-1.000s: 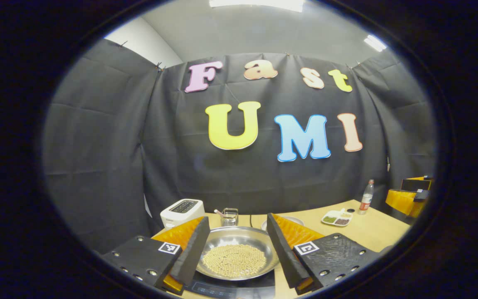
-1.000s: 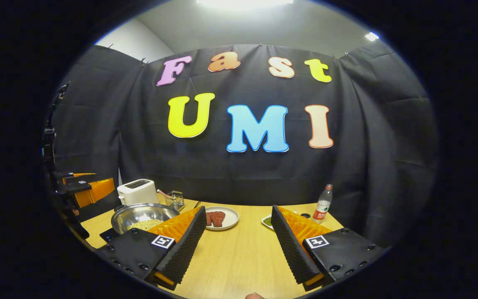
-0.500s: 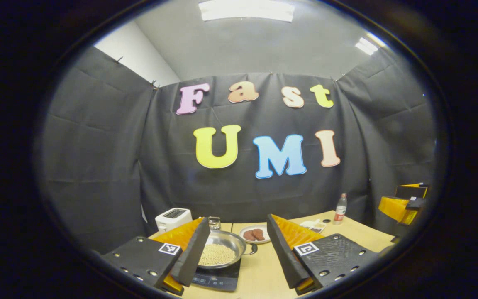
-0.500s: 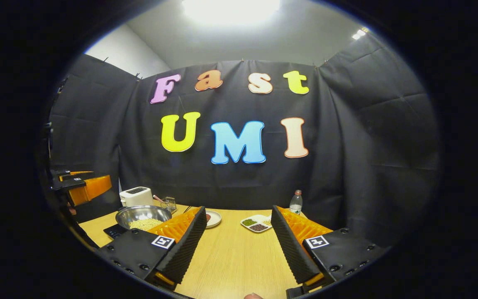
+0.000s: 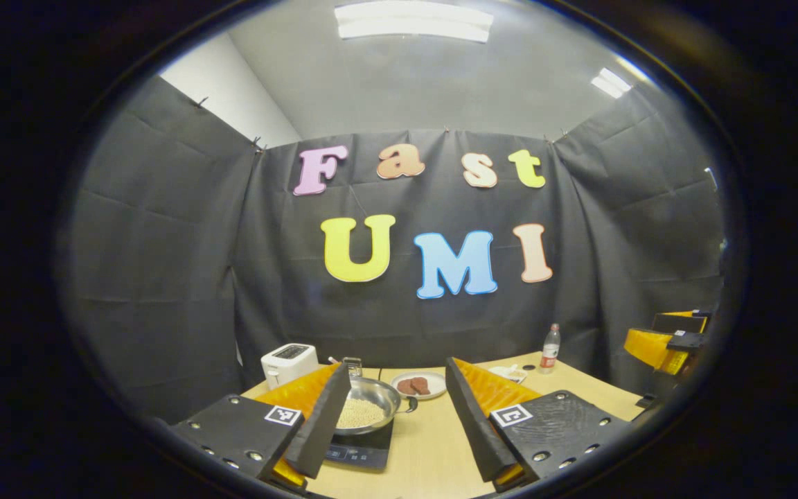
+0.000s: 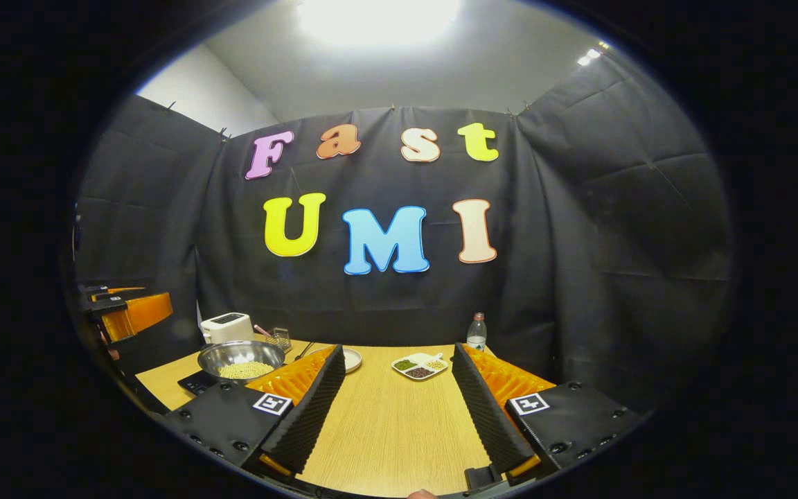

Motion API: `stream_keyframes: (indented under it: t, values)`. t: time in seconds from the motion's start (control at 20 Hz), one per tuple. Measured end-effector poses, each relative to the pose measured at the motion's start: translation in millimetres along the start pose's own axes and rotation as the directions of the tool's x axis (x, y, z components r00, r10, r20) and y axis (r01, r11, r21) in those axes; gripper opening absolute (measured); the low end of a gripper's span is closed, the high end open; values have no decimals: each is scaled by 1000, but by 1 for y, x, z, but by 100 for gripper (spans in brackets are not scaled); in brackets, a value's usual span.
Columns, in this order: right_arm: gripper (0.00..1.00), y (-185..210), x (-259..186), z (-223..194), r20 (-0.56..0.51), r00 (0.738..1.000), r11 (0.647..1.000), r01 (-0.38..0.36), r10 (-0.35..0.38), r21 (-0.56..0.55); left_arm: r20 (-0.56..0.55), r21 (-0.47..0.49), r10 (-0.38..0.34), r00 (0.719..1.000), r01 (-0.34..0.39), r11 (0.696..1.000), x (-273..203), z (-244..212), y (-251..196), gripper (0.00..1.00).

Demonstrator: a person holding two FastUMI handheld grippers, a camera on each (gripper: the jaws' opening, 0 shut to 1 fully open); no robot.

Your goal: First push the handle of the pot to place it horizontally, then grasp the pot with both hands and set it on the induction cooktop.

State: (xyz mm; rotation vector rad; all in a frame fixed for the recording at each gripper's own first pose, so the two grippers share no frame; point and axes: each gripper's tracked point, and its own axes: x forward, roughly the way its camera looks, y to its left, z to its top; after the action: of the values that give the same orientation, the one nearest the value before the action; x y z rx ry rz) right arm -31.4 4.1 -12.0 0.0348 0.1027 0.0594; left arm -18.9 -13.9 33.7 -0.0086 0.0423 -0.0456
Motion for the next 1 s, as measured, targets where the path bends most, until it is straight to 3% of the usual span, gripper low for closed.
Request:
stream_keyframes:
  t: [0.25, 1.0]
  values:
    - [98, 6, -18, 12, 28, 999, 999, 27, -27, -23, 20, -18, -7, 1000, 7, 1000, -20, 9, 21, 82]
    - [96, 28, -55, 22, 50, 999, 999, 20, -18, -47, 55, -30, 9, 998, -7, 1000, -57, 20, 52, 81]
